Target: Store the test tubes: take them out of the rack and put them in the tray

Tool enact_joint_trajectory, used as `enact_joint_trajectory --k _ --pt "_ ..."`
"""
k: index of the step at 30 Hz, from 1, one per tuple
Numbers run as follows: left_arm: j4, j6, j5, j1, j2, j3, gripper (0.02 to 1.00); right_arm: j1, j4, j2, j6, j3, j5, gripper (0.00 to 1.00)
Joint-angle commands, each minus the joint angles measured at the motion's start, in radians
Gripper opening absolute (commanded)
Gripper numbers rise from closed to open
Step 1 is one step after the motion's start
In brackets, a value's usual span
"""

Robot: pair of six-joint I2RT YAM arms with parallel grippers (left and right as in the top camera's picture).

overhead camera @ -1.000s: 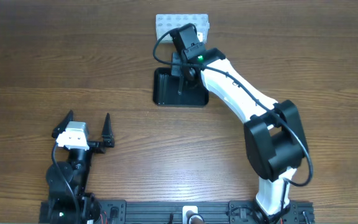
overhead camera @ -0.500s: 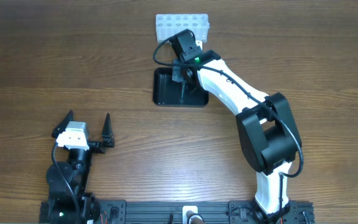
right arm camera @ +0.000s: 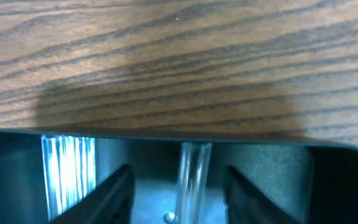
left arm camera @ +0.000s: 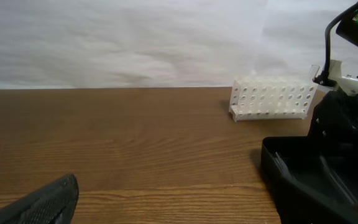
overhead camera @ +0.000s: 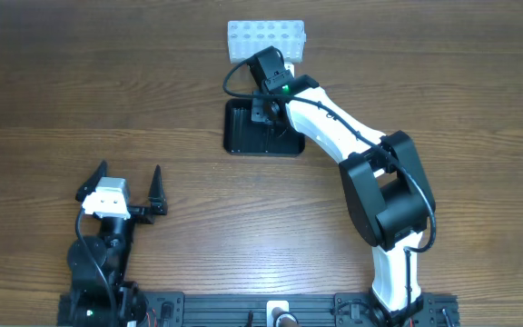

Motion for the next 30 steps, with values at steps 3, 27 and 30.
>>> enact_joint_trajectory --k 3,27,30 --pt "-0.002 0.011 0.006 0.007 -0.004 -0.005 1.0 0.002 0.023 -0.217 -0.137 0.015 0.071 0.656" --pt "-0.002 0.011 0.006 0.007 -0.004 -0.005 1.0 -0.181 0.6 0.0 -0.401 0.015 0.217 0.879" --pt "-0.002 0.011 0.006 0.007 -0.004 -0.005 1.0 -0.183 0.632 0.027 -0.401 0.015 0.214 0.871"
